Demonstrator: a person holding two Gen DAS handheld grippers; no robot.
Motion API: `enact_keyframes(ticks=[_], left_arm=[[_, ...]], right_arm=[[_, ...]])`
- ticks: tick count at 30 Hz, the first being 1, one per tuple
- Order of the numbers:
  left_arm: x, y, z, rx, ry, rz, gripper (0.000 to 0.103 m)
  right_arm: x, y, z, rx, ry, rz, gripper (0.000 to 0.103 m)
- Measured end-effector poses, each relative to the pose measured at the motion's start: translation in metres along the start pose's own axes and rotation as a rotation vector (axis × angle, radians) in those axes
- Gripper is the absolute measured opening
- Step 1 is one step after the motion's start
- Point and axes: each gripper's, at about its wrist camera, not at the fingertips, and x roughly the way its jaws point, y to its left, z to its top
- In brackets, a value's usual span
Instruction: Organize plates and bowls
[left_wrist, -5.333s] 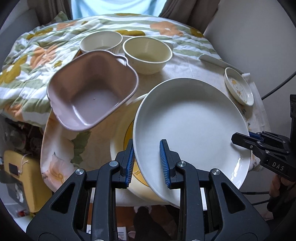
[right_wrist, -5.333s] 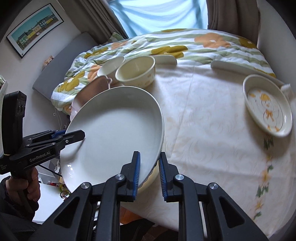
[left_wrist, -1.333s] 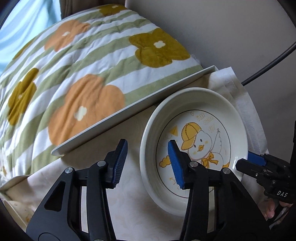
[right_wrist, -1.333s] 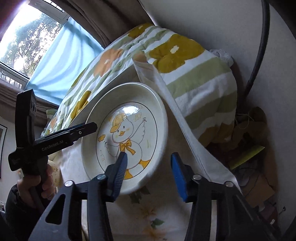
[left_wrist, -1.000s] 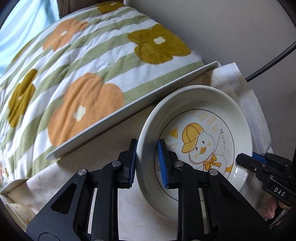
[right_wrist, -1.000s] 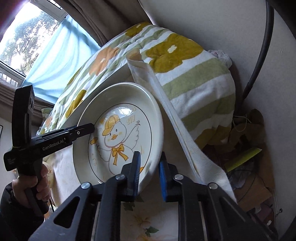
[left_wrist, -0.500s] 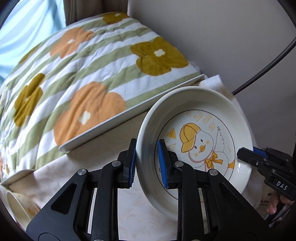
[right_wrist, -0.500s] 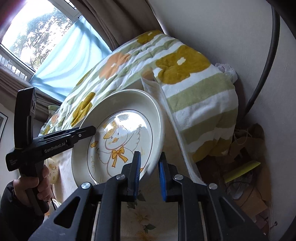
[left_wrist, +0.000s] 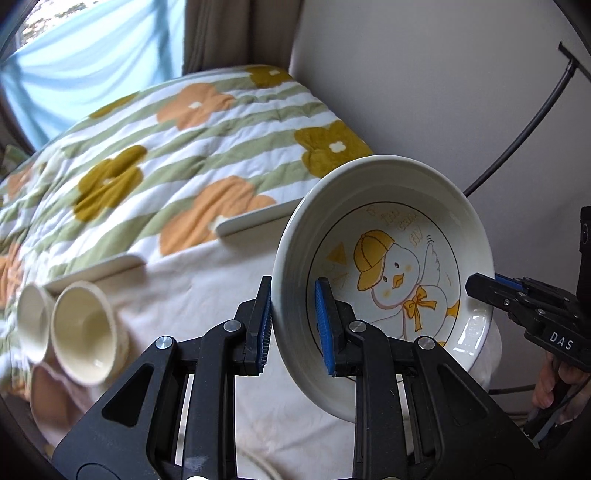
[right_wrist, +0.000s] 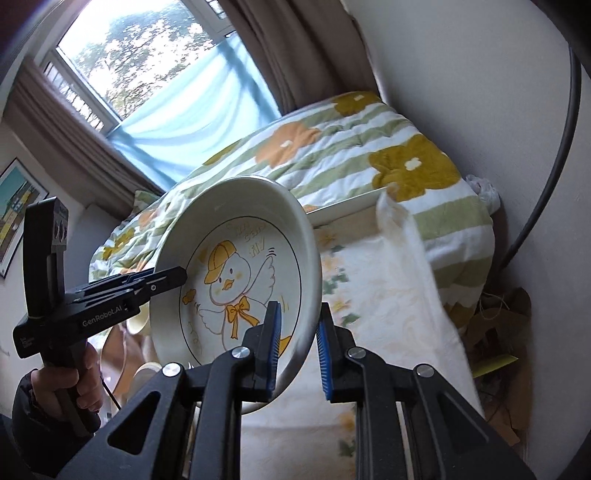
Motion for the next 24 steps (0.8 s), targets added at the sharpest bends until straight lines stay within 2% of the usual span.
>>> enact_keyframes(ticks=[6,12,19,24], left_arm=[[-0.056,0.039,-0.070,-0.084,-0.022,0.051,0.019],[-0.092,0.083,-0.144,-0.193,-0.003,0.093,0.019],[-0.101,0.127,-0.209,-0.317,0.040,0.127,0.019],[-0.086,0.148,-0.232,-0.395,0.074,0.137,0.019]], right_arm=[[-0.002,0.052,-0.039,-0.066,0.036,0.053,0.017],[0.017,0.097,-0.082,-0.116,0.123,0.108,0.017],[0.052,0.134,-0.120,-0.178,0.231,0.142,0.017],[0.082,0.146,-0.130,-0.224,0.301,0.145,0.017]])
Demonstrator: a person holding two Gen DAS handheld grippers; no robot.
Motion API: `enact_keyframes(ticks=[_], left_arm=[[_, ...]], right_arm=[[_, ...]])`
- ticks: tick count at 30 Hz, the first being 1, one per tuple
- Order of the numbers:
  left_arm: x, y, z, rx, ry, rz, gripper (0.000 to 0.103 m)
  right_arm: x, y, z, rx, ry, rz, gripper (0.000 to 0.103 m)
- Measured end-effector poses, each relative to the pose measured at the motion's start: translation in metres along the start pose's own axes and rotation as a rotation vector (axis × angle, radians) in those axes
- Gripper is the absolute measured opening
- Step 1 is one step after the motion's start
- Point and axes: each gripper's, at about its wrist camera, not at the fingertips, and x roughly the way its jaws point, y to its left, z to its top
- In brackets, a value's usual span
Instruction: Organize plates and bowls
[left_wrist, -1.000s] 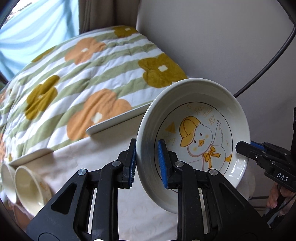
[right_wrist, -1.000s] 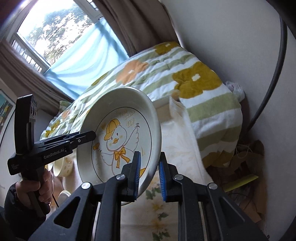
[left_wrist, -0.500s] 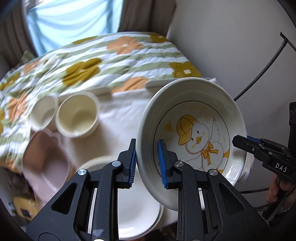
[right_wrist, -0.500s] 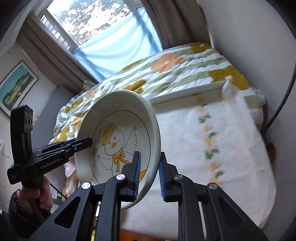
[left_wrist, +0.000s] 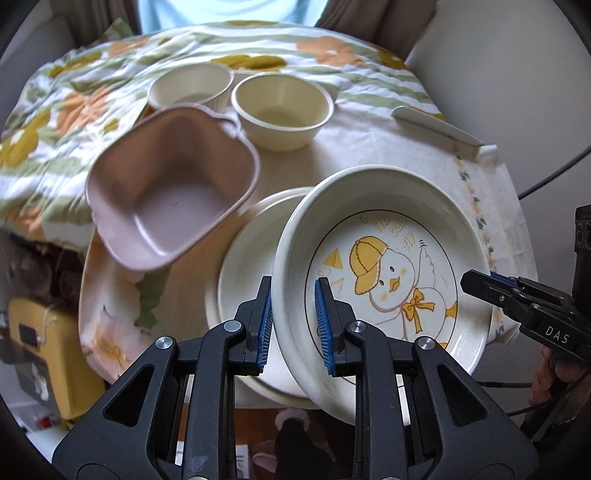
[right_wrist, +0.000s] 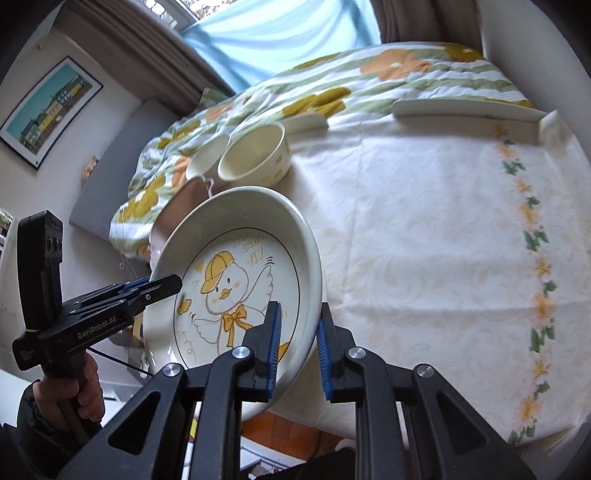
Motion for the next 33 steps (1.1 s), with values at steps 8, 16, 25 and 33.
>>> enact_keyframes(ticks=[8,16,25,33], left_arm=[[0.034,0.008,-0.007,-0.047,0.040,0.049,0.019],[0.050,0.002,-0.013,-0.047,0.052,0.117,0.019],[0.052,-0.026,-0.013,0.055,0.009,0.307,0.019],[0.054,-0.034,-0.011,0.081,-0.012,0.399,0.019]], right_arm=[[0.031,0.001,0.010,-0.072,0.063,-0.021,0.017],[0.041,0.006,0.017,-0.141,0.085,-0.043,0.017],[0.043,0.007,0.017,-0.185,0.090,-0.049,0.017],[0.047,0.013,0.014,-0.242,0.088,-0.070,0.017]])
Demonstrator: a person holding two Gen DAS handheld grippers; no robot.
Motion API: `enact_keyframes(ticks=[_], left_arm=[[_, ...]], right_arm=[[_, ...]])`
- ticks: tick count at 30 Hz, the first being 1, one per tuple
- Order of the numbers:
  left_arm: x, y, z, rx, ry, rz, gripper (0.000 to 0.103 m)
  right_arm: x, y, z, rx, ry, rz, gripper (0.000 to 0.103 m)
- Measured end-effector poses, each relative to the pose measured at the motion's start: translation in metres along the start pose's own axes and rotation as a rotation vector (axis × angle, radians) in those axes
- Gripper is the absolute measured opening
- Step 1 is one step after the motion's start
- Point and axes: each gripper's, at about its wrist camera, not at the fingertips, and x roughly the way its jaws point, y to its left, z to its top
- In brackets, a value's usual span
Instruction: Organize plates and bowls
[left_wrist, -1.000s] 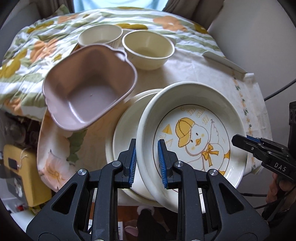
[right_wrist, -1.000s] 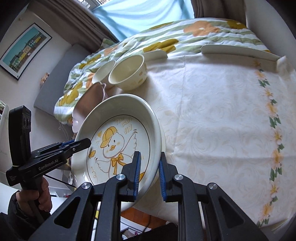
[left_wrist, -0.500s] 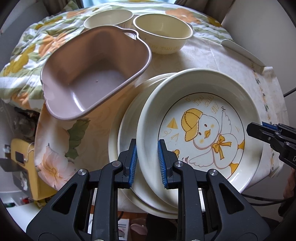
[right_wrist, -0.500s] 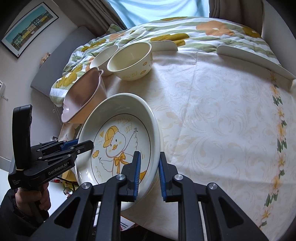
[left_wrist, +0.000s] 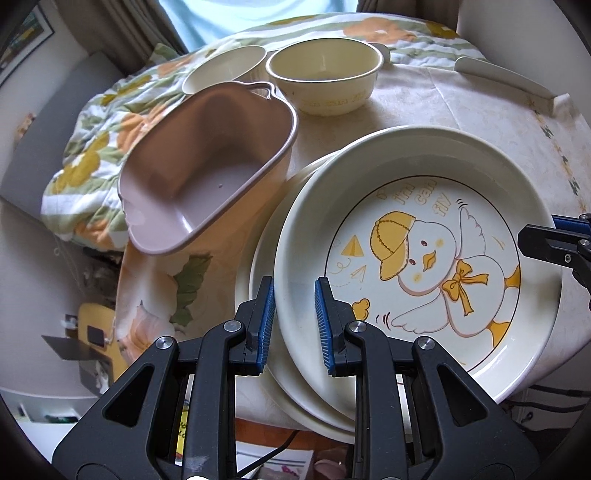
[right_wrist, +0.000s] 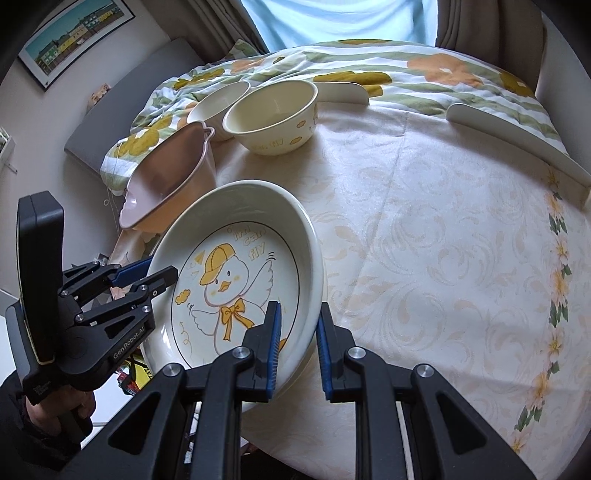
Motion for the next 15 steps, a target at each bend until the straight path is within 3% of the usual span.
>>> enact_keyframes(ticks=[15], left_arm=[[0.000,-0.007,-0.004,0.002,0.000,0.068,0.019]], right_arm=[[0.006,0.012,0.000,-0.062,0.011,-0.070,0.017]])
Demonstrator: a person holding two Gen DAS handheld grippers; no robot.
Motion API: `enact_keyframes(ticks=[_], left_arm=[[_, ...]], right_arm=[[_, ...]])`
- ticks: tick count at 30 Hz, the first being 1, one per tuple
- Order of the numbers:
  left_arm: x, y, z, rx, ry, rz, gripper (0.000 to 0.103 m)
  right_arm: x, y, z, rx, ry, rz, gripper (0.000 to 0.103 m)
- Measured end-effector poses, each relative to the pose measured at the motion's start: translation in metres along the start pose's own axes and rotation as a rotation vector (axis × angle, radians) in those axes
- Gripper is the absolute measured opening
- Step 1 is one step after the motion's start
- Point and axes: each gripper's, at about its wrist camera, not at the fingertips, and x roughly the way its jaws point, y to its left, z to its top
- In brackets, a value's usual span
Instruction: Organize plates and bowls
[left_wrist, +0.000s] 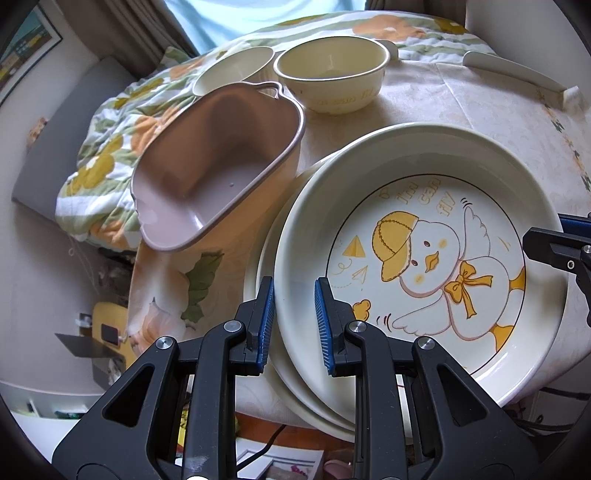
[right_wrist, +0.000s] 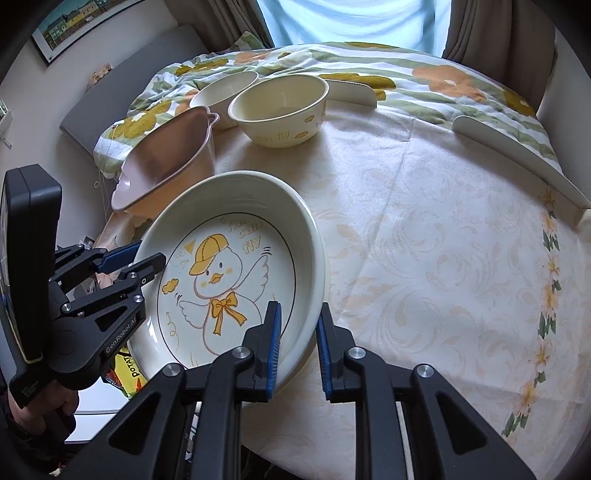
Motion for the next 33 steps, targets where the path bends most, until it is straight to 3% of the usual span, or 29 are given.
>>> enact_keyframes(ticks=[7,25,28,32,33], left_arm=[[-0.007,-0.012,-0.002,0.058,-0.030,0.085,0.019],[-0.008,0.001,0.000,0.008,-0.019,0.046,0.019],[-0.024,0.010,0.005,-0.022,-0.040,0.028,0.019],[-0.065,0.044,0.013,-0.151,-0.108,-0.019,0.020],[-0.075,0.056,0.014,-0.197,-0.129,-0.028,0.028]], right_arm=[[0.005,-0.001,0.000,0.004,0.002,0.004,0.017],[0.003,-0.002,0.002,0.004,-0.008,0.012,0.017],[-0.018,-0.006,0.010,0.011,-0.064,0.040,0.017],[-0.054,-0.011,0.035,-0.019,-0.135,0.095,0.017],[-0.062,-0.011,0.043,-0.035,-0.148,0.109,0.017]])
